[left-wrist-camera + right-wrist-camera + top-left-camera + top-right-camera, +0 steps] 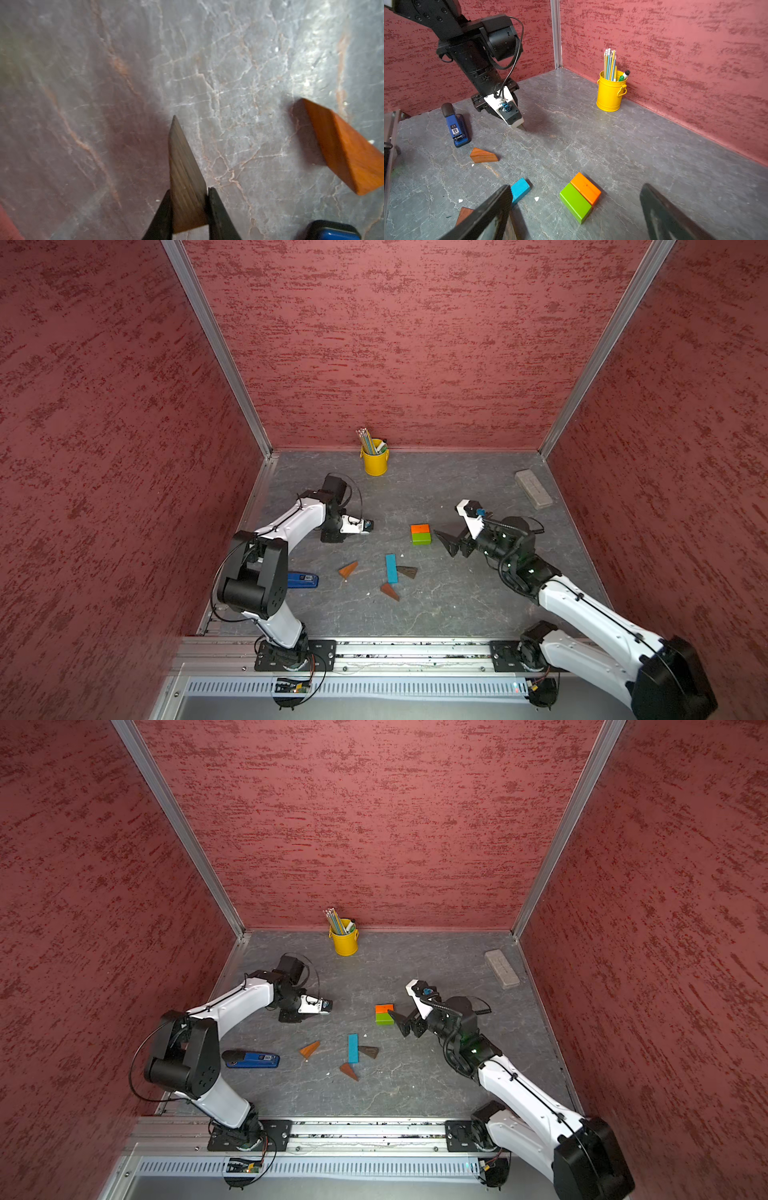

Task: Assemble a small pinwheel with building blocks
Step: Pick up the building block from the center of the board, then assemble the building block at the center of the board.

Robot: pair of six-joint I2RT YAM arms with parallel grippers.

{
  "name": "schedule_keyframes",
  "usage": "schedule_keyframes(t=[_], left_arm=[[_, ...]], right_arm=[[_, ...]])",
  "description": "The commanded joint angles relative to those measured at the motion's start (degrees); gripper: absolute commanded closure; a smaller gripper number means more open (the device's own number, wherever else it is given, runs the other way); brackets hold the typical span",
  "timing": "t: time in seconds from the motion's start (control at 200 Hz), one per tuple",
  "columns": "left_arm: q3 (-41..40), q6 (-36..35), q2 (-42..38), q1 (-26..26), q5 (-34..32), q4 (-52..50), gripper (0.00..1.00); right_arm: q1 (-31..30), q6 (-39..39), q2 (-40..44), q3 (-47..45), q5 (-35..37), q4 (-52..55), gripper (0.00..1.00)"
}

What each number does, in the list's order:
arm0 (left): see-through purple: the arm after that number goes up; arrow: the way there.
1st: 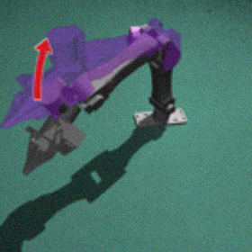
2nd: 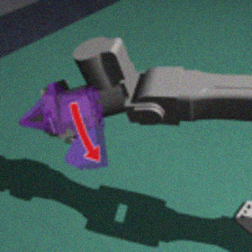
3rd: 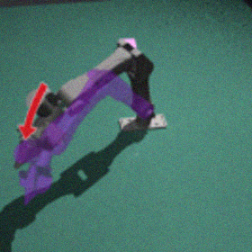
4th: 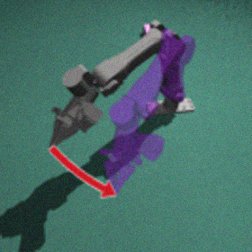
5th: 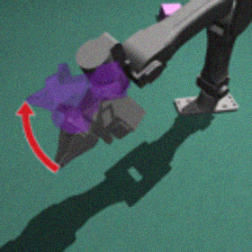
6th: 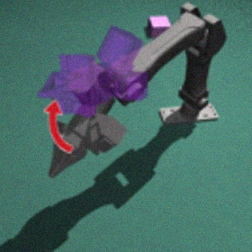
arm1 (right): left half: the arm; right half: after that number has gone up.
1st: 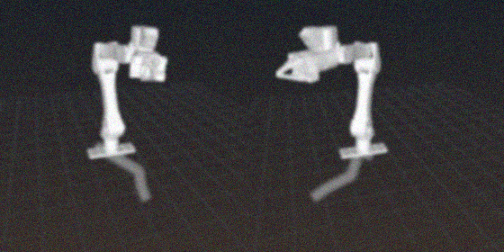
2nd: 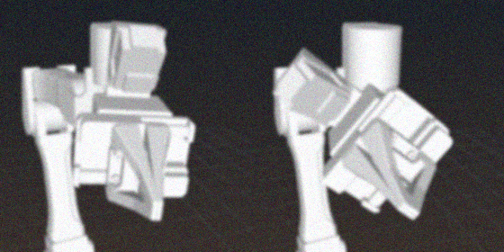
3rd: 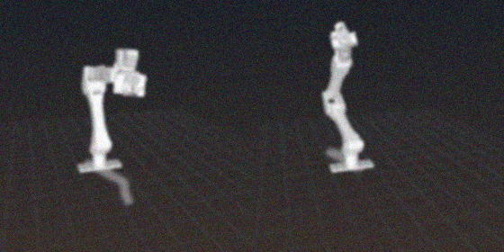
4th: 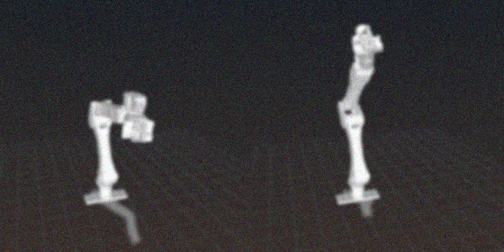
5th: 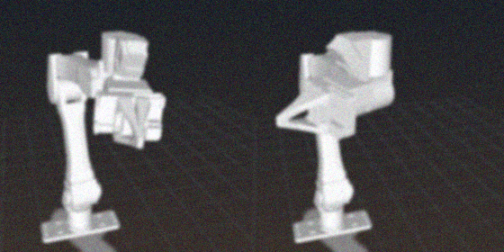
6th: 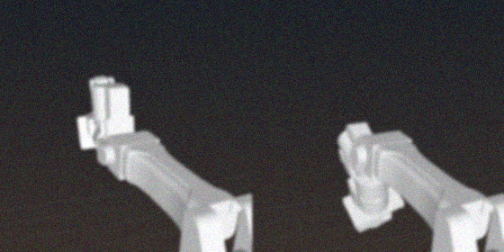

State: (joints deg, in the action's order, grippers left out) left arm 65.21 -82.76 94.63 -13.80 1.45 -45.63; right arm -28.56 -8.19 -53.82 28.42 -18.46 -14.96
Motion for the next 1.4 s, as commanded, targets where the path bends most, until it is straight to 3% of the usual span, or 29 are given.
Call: schedule_keyframes(t=[0.0,0.135,0.23,0.486,0.751,1.398], left_arm=[[2.7,-1.3,1.6,-0.6,1.3,-1.6,0.83],[9.8,-5.1,5.5,-2.9,1.1,-3.1,0.83],[15.5,-8.3,9.9,-4.8,1.2,-3.4,0.83],[28.2,-15.1,21.1,-11.6,0.8,-2.4,0.82],[38.2,-23.0,31.6,-15.5,-1.7,-3.7,0.82],[40.7,-25.3,34.7,-19.2,-2.8,-5.5,0.82]], right_arm=[[0.1,-3.0,3.9,-2.0,2.4,0.2,0.02],[0.1,-10.8,5.5,-4.6,-0.4,-0.6,0.03],[0.1,-11.9,5.6,-4.8,1.4,0.5,0.03],[0.1,-18.9,6.1,-1.7,-11.1,10.0,0.03],[0.1,-20.6,5.2,0.1,-13.0,14.2,0.04],[0.0,-20.5,11.8,-2.0,-17.8,17.2,0.04]])
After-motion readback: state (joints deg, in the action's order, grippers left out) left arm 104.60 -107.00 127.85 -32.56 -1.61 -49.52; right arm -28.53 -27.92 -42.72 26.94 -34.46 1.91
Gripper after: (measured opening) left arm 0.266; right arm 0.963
